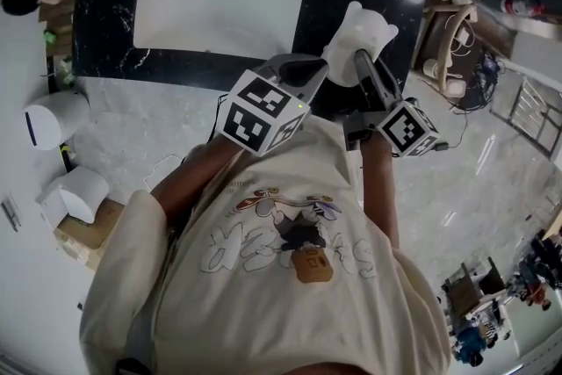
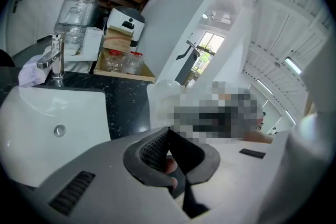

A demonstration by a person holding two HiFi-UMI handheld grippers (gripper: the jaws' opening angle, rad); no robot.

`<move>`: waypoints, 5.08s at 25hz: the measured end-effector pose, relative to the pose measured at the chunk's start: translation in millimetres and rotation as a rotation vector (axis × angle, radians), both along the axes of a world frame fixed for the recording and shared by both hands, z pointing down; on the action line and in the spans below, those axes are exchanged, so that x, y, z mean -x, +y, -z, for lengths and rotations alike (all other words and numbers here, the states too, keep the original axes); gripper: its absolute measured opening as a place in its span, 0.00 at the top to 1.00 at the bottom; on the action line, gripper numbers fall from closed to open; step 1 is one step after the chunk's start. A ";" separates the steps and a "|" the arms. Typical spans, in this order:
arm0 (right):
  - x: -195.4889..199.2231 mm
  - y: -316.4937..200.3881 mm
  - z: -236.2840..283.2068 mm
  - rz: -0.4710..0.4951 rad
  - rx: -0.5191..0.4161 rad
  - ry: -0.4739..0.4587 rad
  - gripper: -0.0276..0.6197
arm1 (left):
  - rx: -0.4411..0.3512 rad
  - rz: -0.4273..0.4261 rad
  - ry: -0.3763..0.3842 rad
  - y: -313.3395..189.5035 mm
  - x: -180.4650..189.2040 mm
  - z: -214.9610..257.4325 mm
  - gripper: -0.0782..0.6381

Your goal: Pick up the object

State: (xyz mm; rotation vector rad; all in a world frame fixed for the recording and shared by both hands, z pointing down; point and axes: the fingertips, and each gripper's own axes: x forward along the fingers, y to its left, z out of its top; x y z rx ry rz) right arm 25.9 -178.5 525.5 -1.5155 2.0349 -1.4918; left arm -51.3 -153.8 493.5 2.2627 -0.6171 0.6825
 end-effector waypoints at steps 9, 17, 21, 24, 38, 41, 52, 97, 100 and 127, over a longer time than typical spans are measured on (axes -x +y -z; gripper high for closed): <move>19.9 21.1 22.9 -0.033 -0.062 0.008 0.74 | -0.025 0.003 0.013 20.1 15.2 13.2 0.87; 32.3 37.9 32.1 -0.055 -0.075 0.007 0.74 | 0.005 0.027 0.047 28.4 26.0 21.2 0.87; 34.1 37.7 34.7 -0.064 -0.087 0.016 0.74 | -0.011 0.016 0.044 30.2 26.3 24.4 0.87; 32.9 39.6 38.8 -0.073 -0.096 0.013 0.74 | -0.007 0.008 0.045 36.2 25.1 25.7 0.87; 20.0 51.6 38.7 -0.091 -0.086 -0.026 0.74 | -0.014 0.038 0.025 37.7 19.5 29.1 0.87; 13.9 54.8 43.4 -0.088 -0.095 -0.024 0.74 | -0.016 0.046 0.024 41.5 14.1 32.4 0.87; -5.8 88.9 52.2 -0.059 -0.101 -0.018 0.74 | -0.015 0.079 0.030 75.2 -7.3 40.3 0.87; -60.3 274.8 55.2 -0.027 -0.141 -0.070 0.74 | -0.090 0.143 -0.001 264.7 -65.5 51.8 0.87; -56.8 286.1 58.5 -0.018 -0.145 -0.072 0.74 | -0.093 0.160 0.007 274.6 -64.1 54.5 0.87; -28.1 327.0 64.5 -0.032 -0.139 -0.081 0.74 | -0.109 0.155 -0.013 309.3 -46.5 60.5 0.87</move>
